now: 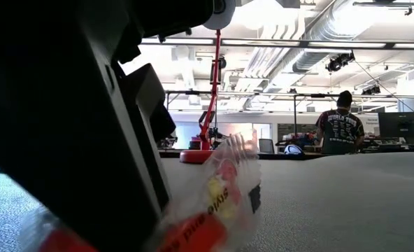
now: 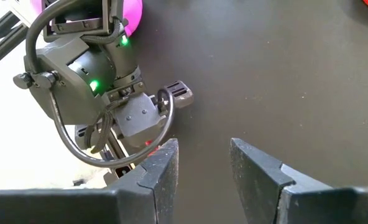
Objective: Sort candy
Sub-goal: Put the red gummy into the green bucket
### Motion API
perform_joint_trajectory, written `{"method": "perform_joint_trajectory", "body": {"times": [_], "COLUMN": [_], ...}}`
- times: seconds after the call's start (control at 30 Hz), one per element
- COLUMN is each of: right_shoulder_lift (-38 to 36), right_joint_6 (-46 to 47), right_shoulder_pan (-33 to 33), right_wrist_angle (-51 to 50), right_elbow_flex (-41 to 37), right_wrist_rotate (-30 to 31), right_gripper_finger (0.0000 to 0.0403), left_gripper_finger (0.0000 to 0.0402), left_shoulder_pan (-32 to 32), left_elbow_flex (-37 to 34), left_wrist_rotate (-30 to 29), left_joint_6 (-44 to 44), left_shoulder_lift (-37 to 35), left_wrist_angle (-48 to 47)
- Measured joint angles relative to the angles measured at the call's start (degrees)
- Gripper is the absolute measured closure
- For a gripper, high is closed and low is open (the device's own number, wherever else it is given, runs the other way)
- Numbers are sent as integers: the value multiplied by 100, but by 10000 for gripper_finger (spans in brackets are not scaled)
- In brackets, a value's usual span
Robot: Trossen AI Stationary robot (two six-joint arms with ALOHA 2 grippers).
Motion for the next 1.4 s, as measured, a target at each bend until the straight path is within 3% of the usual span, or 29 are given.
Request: {"method": "perform_joint_trajectory", "body": {"times": [0.2,0.47,0.87,1.13,1.4], "right_shoulder_lift": [1,2,-1,-5,-5], "right_joint_6": [-2,0,-2,-2,-2], "right_shoulder_pan": [2,1,-1,-1,-1], "right_wrist_angle": [0,-2,78,183,361], "right_elbow_flex": [0,0,0,0,2], "right_wrist_rotate": [0,0,0,0,0], "right_gripper_finger": [261,261,261,261,261], "left_gripper_finger": [394,401,401,401,402], "left_shoulder_pan": [4,21,17,15,42], "left_elbow_flex": [-4,-5,242,256,257], "left_wrist_rotate": [-142,-214,-205,-694,-1154], "left_joint_6": [71,-257,-238,-229,-493], "left_shoulder_lift": [0,12,-284,-1026,-2077], "left_wrist_angle": [8,609,-246,-1538,-3429]}}
